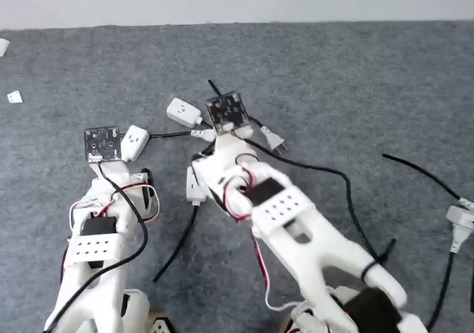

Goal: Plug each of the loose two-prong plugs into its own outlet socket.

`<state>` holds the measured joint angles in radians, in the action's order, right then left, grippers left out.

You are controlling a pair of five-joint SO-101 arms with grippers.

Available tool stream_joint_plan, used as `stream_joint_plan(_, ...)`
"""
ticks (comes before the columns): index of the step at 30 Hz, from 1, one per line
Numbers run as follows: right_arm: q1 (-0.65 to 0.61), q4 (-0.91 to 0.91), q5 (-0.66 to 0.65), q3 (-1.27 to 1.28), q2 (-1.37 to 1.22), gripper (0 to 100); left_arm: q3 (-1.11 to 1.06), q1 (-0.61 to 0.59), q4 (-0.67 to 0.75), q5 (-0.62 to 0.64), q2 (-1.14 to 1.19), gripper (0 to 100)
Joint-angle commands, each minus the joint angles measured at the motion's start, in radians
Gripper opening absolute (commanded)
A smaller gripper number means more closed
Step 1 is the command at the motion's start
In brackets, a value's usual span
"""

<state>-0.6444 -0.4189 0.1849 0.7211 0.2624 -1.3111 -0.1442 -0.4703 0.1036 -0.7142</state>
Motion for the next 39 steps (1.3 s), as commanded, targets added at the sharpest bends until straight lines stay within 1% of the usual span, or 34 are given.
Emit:
stream_joint_plan(1, 0.015, 0.024, 0.014, -0.112, -0.044, 0.9, 0.016, -0.005, 0.029, 0.006, -0.021, 14)
stream_joint_plan(7, 0.013, 0.024, 0.015, -0.16, -0.12, 0.9, 0.015, -0.005, 0.029, 0.006, -0.021, 14)
stream_joint_plan(20, 0.012, 0.024, 0.006, -0.161, -0.139, 0.9, 0.012, -0.002, 0.026, 0.006, -0.021, 14)
stream_joint_plan(23, 0.007, 0.024, -0.028, -0.16, -0.14, 0.9, 0.012, 0.0, 0.025, 0.006, -0.021, 14)
stream_joint_plan(30, 0.007, 0.056, -0.035, -0.16, -0.15, 0.9, 0.012, 0.0, 0.025, 0.006, -0.021, 14)
stream_joint_plan(34, 0.002, 0.067, -0.075, -0.166, -0.188, 0.9, 0.012, 0.0, 0.025, 0.006, -0.021, 14)
stream_joint_plan(39, 0.005, 0.056, -0.071, -0.178, -0.194, 0.9, 0.012, 0.0, 0.025, 0.005, -0.021, 14)
